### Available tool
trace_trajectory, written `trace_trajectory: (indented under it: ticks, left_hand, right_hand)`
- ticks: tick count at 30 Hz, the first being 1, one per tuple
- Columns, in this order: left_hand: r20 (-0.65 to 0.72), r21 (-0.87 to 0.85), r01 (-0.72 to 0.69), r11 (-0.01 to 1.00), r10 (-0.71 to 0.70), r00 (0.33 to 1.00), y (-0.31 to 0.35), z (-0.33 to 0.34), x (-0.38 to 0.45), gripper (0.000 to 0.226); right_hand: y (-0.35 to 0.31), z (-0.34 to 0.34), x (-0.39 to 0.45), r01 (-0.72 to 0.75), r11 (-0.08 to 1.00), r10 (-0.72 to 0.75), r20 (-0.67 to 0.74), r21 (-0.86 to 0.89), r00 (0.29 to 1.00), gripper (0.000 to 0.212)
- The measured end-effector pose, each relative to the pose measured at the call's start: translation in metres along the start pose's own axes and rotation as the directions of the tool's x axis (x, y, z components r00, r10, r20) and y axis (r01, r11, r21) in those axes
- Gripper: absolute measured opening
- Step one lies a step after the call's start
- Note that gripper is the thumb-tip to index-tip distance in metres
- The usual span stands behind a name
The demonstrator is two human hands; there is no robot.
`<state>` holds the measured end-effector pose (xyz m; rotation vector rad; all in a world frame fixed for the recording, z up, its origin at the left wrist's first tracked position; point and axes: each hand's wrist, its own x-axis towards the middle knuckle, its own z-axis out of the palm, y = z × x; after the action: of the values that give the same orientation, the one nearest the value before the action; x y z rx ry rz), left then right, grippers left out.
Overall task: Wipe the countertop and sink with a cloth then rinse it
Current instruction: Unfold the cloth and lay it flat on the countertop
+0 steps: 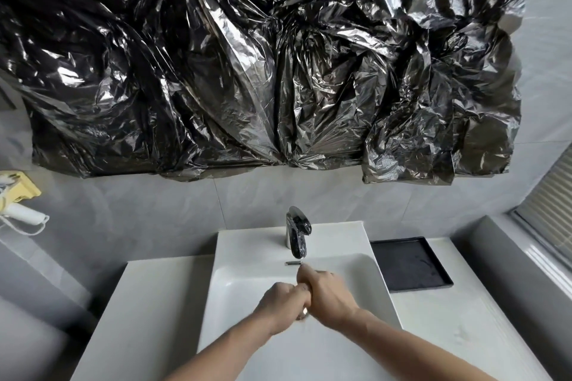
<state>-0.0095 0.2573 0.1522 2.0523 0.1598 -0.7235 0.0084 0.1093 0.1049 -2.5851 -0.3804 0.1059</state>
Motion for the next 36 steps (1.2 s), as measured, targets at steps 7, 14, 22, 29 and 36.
trace_trajectory:
  ticks: [7, 14, 22, 29, 36]
  left_hand:
    - [-0.179, 0.248, -0.209, 0.946, 0.257, 0.95, -0.038, -0.031, -0.007, 0.046]
    - [-0.295, 0.139, -0.437, 0.889, 0.459, 0.838, -0.055, -0.028, -0.031, 0.009]
    - [-0.49, 0.169, -0.597, 0.784, 0.593, 0.639, -0.062, -0.022, -0.075, 0.029]
    - [-0.582, 0.168, -0.588, 0.791, 0.561, 0.588, -0.064, -0.017, -0.113, 0.007]
    - [-0.368, 0.458, -0.545, 0.702, 0.708, 0.603, -0.075, -0.027, -0.127, 0.015]
  right_hand:
    - [0.004, -0.017, -0.046, -0.137, 0.899, 0.146, 0.01, 0.416, 0.989, 0.034]
    - [-0.015, -0.027, -0.085, -0.175, 0.782, 0.213, 0.007, 0.598, 0.977, 0.015]
    - [-0.031, -0.031, -0.114, -0.236, 0.348, 0.455, 0.056, 0.907, 0.889, 0.022]
    - [-0.033, -0.015, -0.135, -0.445, 0.139, 0.572, 0.295, 0.885, 0.766, 0.025]
    - [-0.066, -0.002, -0.168, -0.353, 0.38, 0.45, 0.163, 0.855, 0.878, 0.007]
